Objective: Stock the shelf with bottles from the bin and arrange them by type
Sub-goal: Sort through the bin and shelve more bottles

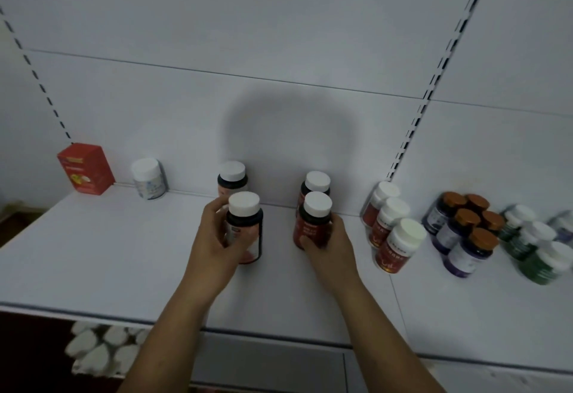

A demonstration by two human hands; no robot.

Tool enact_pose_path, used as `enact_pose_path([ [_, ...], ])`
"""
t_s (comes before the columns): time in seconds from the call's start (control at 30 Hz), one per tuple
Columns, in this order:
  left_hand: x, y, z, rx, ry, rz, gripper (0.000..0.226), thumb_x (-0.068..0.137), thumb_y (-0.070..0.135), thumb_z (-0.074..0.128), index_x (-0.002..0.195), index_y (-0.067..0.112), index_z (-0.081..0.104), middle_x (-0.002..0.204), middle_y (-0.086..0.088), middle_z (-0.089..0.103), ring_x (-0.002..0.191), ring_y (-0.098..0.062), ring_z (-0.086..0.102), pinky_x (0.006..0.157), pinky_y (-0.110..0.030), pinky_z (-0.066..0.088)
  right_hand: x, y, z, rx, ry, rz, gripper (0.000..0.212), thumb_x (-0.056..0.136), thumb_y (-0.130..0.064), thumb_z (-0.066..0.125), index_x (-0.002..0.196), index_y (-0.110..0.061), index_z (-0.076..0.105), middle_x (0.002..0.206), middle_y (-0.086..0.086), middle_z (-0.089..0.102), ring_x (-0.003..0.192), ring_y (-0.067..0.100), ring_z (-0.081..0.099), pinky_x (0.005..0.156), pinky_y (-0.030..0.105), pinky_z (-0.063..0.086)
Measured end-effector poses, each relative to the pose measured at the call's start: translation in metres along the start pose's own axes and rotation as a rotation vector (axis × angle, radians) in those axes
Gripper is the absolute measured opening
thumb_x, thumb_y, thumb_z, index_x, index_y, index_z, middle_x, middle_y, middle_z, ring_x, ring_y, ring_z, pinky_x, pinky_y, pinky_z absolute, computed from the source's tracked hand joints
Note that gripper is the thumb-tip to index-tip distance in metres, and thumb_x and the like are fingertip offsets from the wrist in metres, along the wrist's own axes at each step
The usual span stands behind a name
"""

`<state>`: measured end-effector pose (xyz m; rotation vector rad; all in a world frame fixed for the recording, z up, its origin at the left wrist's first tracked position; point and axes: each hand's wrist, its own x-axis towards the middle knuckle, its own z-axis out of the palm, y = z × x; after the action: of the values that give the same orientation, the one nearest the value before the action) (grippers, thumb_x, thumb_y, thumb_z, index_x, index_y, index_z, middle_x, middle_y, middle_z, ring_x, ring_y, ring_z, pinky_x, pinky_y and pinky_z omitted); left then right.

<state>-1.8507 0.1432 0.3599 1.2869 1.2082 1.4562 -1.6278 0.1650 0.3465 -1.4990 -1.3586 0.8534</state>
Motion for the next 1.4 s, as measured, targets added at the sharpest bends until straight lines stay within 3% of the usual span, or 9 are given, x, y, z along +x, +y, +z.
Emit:
enact_pose_path([
  [0.43,-0.004,-0.004,-0.008,0.059,0.079,0.034,0.058,0.093,0.01,0.078,0.139,0.03,0.049,0.134,0.007,0.065,0.125,-0.009,0.062,0.083,-0.014,0.054,0.003,0.002,0.001,0.003,0.0,-0.032,0.066,0.088,-0.01,0.077,0.14,-0.036,0.045,0.125,-0.021,0.058,0.113,-0.002,0.059,0.095,0.018,0.043],
  [0.5,-0.003,-0.003,-0.006,0.062,0.097,0.048,0.057,0.095,0.008,0.076,0.14,0.027,0.046,0.135,0.005,0.063,0.123,-0.01,0.061,0.08,-0.017,0.057,-0.002,0.001,0.0,0.036,0.001,-0.042,0.066,0.087,-0.01,0.08,0.129,-0.047,0.045,0.123,-0.028,0.055,0.108,-0.013,0.058,0.092,0.011,0.043],
  [0.63,0.007,-0.005,-0.001,0.131,0.158,0.05,0.057,0.096,0.011,0.075,0.139,0.029,0.042,0.119,0.034,0.058,0.11,-0.002,0.062,0.08,-0.054,0.065,-0.034,-0.003,0.0,0.05,0.104,-0.116,0.083,0.091,-0.012,0.077,0.156,-0.034,0.031,0.149,-0.026,0.039,0.137,-0.005,0.041,0.117,0.019,0.031],
  [0.73,0.014,-0.007,0.0,0.2,0.181,0.091,0.058,0.096,0.012,0.074,0.14,0.025,0.038,0.12,0.035,0.057,0.108,0.0,0.063,0.088,-0.05,0.061,-0.056,-0.017,-0.001,-0.012,0.161,-0.343,0.07,0.092,-0.005,0.072,0.152,-0.024,0.041,0.145,-0.017,0.047,0.139,0.001,0.043,0.113,0.01,0.031],
  [0.83,0.019,-0.008,0.001,0.235,0.201,0.089,0.059,0.098,0.013,0.072,0.141,0.028,0.035,0.13,0.011,0.06,0.106,0.003,0.062,0.088,-0.022,0.055,-0.066,-0.043,-0.001,-0.102,0.01,-0.472,0.06,0.097,-0.017,0.067,0.152,-0.021,0.044,0.148,-0.008,0.049,0.14,0.003,0.044,0.114,0.016,0.035],
  [0.97,0.025,-0.005,0.002,0.251,0.162,0.048,0.082,0.099,0.004,0.068,0.164,0.02,0.02,0.148,0.015,0.045,0.122,0.008,0.045,0.083,0.006,0.037,-0.07,-0.069,0.002,-0.316,-0.359,-0.428,0.072,0.105,-0.041,0.054,0.165,-0.035,0.015,0.169,-0.024,0.014,0.154,-0.009,0.006,0.125,0.02,0.013],
  [1.07,0.031,-0.005,-0.001,0.267,0.14,0.056,0.081,0.099,-0.003,0.065,0.165,0.015,0.022,0.149,0.014,0.041,0.126,0.01,0.041,0.085,0.008,0.033,-0.069,-0.079,0.003,-0.522,-0.503,-0.461,0.081,0.107,-0.048,0.048,0.164,-0.037,-0.008,0.164,-0.031,-0.017,0.152,-0.01,-0.019,0.124,0.019,-0.005],
  [1.23,0.036,-0.006,-0.003,0.305,0.153,0.086,0.076,0.096,-0.009,0.065,0.146,0.038,0.034,0.129,0.03,0.046,0.107,0.035,0.045,0.085,0.006,0.036,-0.065,-0.079,0.006,-0.741,-0.537,-0.499,0.085,0.106,-0.055,0.043,0.162,-0.034,-0.017,0.167,-0.018,-0.028,0.153,0.002,-0.027,0.123,0.024,-0.012],
  [1.4,0.038,-0.013,-0.009,0.349,0.181,0.044,0.083,0.096,-0.001,0.069,0.164,0.023,0.027,0.159,0.007,0.044,0.138,0.005,0.039,0.114,-0.018,0.037,-0.065,-0.076,0.007,-0.756,-0.565,-0.466,0.085,0.106,-0.055,0.044,0.162,-0.036,-0.016,0.168,-0.018,-0.027,0.154,0.003,-0.026,0.122,0.024,-0.013],
])
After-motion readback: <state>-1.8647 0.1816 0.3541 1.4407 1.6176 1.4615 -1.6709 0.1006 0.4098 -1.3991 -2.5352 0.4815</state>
